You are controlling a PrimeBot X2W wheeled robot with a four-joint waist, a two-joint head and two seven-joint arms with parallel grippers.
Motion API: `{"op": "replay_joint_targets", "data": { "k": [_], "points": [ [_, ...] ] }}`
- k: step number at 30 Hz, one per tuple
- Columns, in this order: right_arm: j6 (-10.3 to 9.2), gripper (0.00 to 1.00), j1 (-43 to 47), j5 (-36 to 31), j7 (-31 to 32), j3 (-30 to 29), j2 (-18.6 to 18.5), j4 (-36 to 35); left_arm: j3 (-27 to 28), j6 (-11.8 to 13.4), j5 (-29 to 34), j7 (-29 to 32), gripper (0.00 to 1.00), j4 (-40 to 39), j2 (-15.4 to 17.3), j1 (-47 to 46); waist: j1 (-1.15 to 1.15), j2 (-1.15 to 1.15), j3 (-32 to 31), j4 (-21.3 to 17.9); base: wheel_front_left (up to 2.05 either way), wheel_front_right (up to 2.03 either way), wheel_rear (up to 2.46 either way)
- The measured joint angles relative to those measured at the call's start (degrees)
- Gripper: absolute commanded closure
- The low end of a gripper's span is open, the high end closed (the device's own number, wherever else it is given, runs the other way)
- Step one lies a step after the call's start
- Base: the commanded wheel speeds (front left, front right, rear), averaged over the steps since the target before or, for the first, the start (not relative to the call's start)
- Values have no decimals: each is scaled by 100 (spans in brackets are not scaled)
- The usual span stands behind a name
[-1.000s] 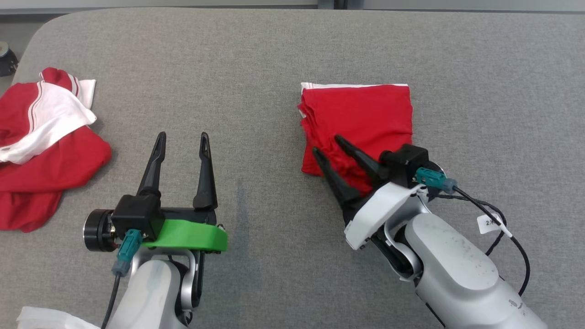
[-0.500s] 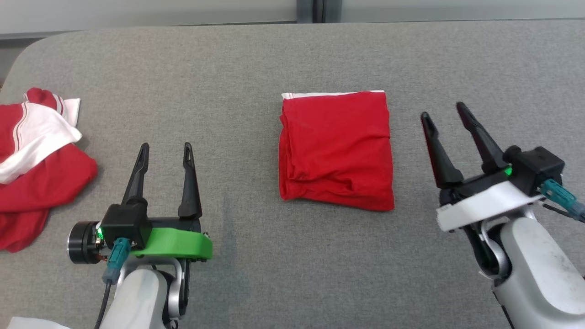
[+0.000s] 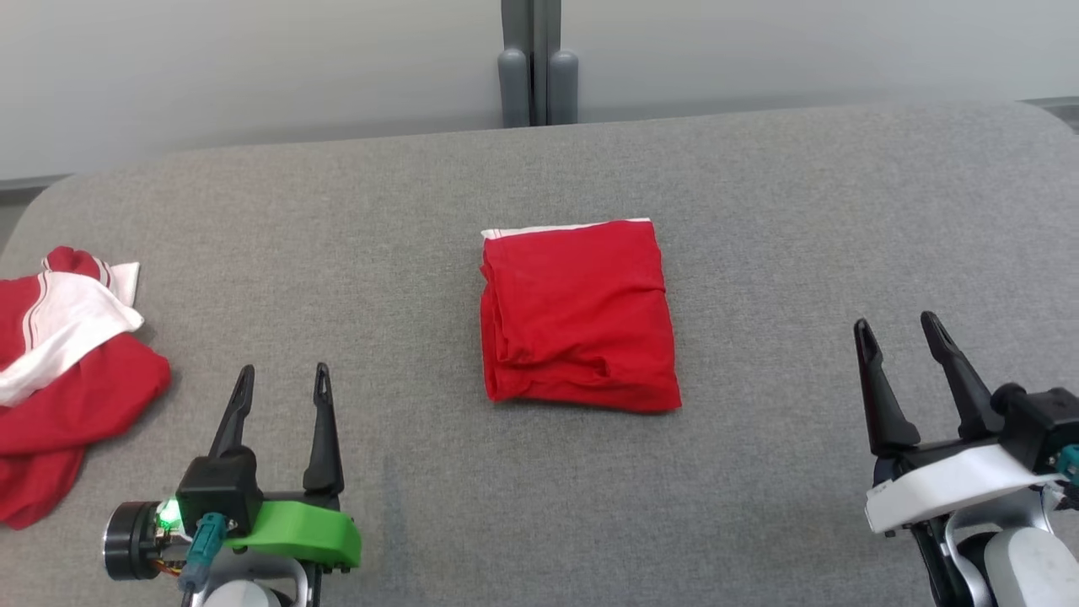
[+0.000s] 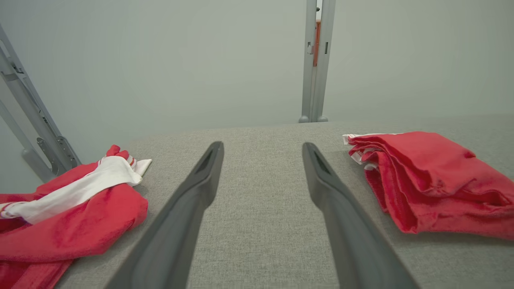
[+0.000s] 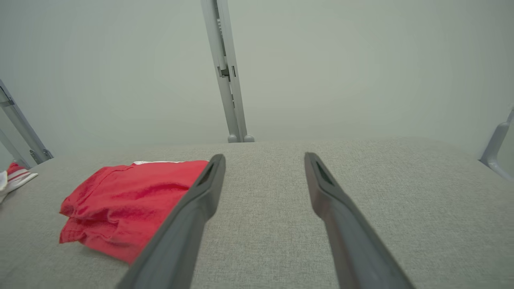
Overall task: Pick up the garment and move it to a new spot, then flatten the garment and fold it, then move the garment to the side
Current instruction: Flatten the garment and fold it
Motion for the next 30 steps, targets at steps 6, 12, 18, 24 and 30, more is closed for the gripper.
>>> {"op": "replay_joint_targets", "data": {
  "k": [6, 12, 18, 24, 30],
  "points": [
    [0, 0, 409, -68, 242, -45, 160, -271, -32, 15, -80, 89, 0, -1, 38, 294, 0, 0, -330, -75, 0, 0, 0],
    [0, 0, 683, -138, 361, -101, 227, -472, -69, 11, -146, 108, 0, 35, 51, 425, 0, 0, -547, -104, 0, 0, 0],
    [0, 0, 788, -157, 435, -115, 270, -623, -59, -7, -212, 104, 0, 135, 62, 430, 0, 0, -627, -95, 0, 0, 0],
    [0, 0, 792, -194, 491, -120, 285, -671, -47, -5, -250, 80, 0, 240, 69, 427, 0, 0, -653, -83, 0, 0, 0],
    [0, 0, 810, -194, 512, -148, 287, -700, -53, -2, -259, 55, 0, 302, 69, 420, 0, 0, -648, -61, 0, 0, 0]
  ]
}}
